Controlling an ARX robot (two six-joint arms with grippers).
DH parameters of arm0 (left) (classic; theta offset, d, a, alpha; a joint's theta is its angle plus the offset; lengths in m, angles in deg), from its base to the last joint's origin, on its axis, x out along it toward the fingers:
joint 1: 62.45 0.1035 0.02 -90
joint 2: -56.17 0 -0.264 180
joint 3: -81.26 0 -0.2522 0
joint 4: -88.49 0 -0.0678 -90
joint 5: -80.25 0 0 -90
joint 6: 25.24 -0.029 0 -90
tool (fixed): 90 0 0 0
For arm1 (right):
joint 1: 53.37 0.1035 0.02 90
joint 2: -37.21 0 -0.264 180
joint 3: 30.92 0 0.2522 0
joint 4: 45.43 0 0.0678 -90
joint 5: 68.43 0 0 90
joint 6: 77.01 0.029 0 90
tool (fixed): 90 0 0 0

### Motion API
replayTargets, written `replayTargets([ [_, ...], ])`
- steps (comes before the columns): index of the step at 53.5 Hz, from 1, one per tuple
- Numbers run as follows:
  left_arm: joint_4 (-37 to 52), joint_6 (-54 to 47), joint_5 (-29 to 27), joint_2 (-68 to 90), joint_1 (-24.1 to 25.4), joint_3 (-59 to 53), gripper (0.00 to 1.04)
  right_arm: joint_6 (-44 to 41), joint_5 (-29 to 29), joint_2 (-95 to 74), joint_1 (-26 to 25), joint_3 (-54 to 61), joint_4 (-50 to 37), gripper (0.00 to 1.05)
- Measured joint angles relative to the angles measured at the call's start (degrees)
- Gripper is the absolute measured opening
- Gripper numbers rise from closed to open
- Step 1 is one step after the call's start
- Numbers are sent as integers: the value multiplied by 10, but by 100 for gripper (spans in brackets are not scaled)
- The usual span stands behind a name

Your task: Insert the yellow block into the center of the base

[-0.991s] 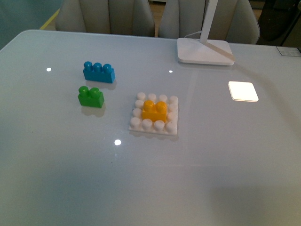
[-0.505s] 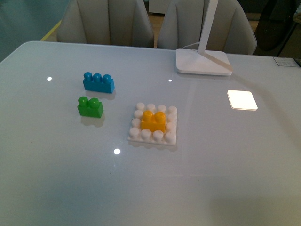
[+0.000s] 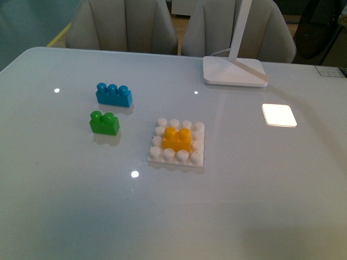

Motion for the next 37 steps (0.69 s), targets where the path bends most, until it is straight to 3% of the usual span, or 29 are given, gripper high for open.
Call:
replayTargets([
  [27,-114,0,0,-114,0,0,3,0,0,0,0,0,0,96],
  [31,-202,0,0,-183,0,0,3,0,0,0,0,0,0,96],
  [37,-215,0,0,-213,0,0,3,0,0,0,0,0,0,96],
])
